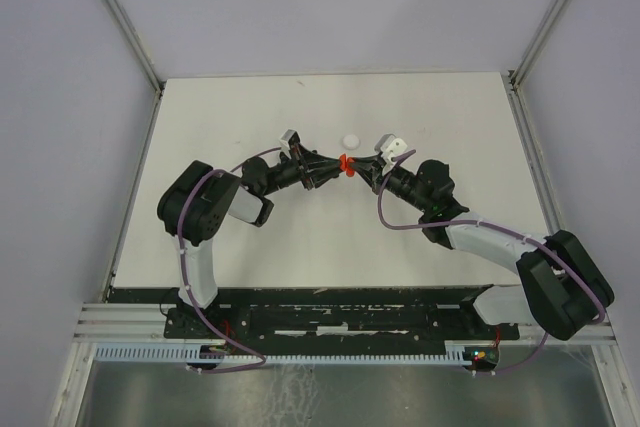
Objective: Insert the wireless bluetooth earbuds into the charging case
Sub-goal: Place the earbud in the charging case.
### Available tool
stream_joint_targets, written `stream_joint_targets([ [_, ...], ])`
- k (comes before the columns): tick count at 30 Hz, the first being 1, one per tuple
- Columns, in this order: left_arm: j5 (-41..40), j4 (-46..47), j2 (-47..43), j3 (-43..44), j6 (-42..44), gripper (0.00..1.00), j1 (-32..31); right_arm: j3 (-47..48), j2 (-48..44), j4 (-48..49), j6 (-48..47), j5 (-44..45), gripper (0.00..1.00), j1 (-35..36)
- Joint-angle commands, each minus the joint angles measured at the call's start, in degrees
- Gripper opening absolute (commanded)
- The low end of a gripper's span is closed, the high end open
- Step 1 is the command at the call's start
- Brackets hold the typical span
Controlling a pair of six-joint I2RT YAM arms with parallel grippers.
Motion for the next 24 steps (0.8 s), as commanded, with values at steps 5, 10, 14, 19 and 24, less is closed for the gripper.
stream_joint_targets([
  [5,-0.7,8.1,-2.2,1.9,-1.7,0.03,-0.1,-0.5,-2.1,0.7,0.7,1.9,0.09,0.3],
  [10,-0.9,8.1,-2.1,2.2,-1.9,0.03,-0.1,-0.6,-2.1,1.3,1.8,2.4,0.14,0.3],
  [14,-1.0,8.0,-2.0,2.5,-2.0,0.03,-0.1,-0.6,-1.7,1.3,2.4,2.7,0.17,0.3],
  [19,-1.2,8.1,-1.8,3.0,-2.1,0.03,-0.1,-0.5,-2.0,1.2,2.5,2.9,0.22,0.3],
  [24,-1.2,8.0,-1.5,3.3,-2.1,0.03,-0.2,-0.4,-2.2,1.2,2.9,2.9,0.35,0.3],
])
